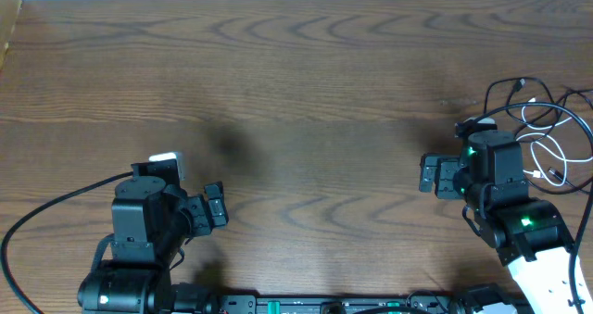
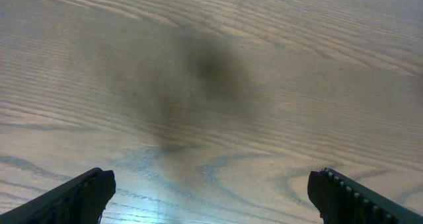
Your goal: Untangle cables
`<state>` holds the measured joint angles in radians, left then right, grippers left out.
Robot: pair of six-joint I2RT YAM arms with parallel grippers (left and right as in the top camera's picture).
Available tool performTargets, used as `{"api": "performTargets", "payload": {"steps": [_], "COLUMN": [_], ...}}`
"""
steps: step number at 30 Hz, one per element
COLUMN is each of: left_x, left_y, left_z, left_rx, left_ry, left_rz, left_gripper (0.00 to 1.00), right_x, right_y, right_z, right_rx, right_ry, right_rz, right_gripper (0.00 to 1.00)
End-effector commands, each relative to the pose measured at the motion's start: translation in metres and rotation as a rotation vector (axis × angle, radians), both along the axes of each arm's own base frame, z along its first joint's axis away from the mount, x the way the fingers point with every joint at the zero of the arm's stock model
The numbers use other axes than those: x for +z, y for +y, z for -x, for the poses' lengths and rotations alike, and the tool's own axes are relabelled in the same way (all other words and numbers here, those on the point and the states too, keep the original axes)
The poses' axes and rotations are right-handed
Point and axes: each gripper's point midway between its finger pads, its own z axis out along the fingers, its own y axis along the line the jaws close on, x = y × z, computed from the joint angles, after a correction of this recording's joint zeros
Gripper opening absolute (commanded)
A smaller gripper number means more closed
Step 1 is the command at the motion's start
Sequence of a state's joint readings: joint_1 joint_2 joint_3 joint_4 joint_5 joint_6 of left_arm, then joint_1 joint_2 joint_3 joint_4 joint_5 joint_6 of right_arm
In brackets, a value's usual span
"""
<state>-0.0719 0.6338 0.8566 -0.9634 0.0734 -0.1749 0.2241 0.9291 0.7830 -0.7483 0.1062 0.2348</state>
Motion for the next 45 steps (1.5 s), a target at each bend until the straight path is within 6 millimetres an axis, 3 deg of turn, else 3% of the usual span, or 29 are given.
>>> {"api": "performTargets", "payload": {"steps": [1, 19, 26, 34, 45], "left_x": [-0.003, -0.003, -0.003, -0.003, -0.003], "left_y": [0.0, 0.0, 0.0, 0.0, 0.0], "left_z": [0.0, 0.0, 0.0, 0.0, 0.0], "left_rx": [-0.011, -0.011, -0.01, -0.011, -0.011], "left_ry": [0.007, 0.007, 0.007, 0.007, 0.007], "left_rz": [-0.011, -0.011, -0.011, -0.011, -0.011], "left_gripper": [0.99, 0.99, 0.99, 0.99, 0.99], "right_x": [-0.004, 0.003, 0.028, 0.063, 0.085], "right_y": [-0.002, -0.008, -0.011, -0.015, -0.027], "right_z": [0.002, 0.017, 0.002, -0.001, 0.005], "right_rx": [-0.017, -0.021, -0.026, -0.026, -0.05], "right_ry": [0.011, -0.03, -0.303, -0.615, -0.95], "right_rz": [0.005, -0.001, -0.038, -0.128, -0.151], "right_gripper": [0.99, 0.99, 0.99, 0.99, 0.99]}}
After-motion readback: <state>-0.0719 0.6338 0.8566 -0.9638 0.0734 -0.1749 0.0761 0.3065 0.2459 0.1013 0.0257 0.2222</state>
